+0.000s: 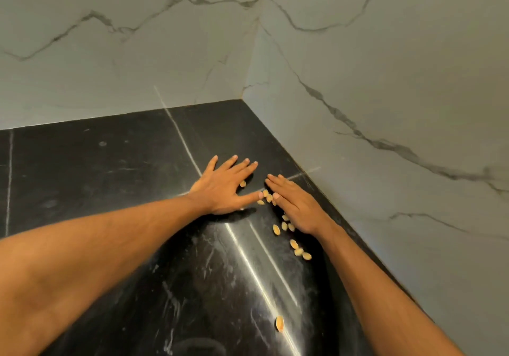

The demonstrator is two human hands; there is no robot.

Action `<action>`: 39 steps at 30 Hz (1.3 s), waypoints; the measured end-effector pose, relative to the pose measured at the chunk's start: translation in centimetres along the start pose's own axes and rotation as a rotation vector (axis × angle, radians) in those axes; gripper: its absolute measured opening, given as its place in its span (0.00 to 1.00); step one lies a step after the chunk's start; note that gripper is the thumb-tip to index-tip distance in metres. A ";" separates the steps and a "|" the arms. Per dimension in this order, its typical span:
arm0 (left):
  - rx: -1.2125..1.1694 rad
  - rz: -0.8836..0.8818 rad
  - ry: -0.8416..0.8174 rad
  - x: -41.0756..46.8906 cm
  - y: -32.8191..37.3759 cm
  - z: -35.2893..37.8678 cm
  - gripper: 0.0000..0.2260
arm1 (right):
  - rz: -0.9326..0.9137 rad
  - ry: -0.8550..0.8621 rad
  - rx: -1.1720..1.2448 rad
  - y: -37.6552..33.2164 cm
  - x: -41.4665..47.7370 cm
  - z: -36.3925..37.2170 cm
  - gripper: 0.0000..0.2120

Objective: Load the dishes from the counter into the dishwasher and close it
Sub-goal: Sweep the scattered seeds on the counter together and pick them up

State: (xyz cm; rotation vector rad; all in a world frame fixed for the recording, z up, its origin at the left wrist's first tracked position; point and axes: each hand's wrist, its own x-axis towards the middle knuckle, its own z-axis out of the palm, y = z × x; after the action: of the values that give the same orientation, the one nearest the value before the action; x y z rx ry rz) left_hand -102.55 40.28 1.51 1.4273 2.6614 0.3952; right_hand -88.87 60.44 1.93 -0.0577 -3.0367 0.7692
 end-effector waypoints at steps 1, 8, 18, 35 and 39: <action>0.002 0.046 -0.015 -0.1 0.2 -0.1 0.41 | 0.023 0.017 0.006 -0.4 -1.6 0.3 0.21; -0.054 0.352 -0.053 -1.8 0.5 0.0 0.37 | 0.187 0.135 0.070 -6.7 -6.0 2.7 0.22; -0.277 0.496 -0.065 -13.2 2.6 0.8 0.29 | 0.367 0.175 0.033 -14.5 -10.3 8.0 0.25; -0.595 0.314 0.007 -27.8 3.5 -0.6 0.29 | 0.668 0.623 0.469 -23.3 -20.7 11.7 0.23; -0.785 0.093 0.162 -29.4 3.3 -1.0 0.26 | 0.700 0.497 0.122 -25.4 -18.3 13.8 0.36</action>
State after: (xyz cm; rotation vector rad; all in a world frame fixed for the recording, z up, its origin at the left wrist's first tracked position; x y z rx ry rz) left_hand -83.67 17.43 2.30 1.2700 2.1161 1.4136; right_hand -71.66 30.82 1.89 -1.1582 -2.4567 0.7942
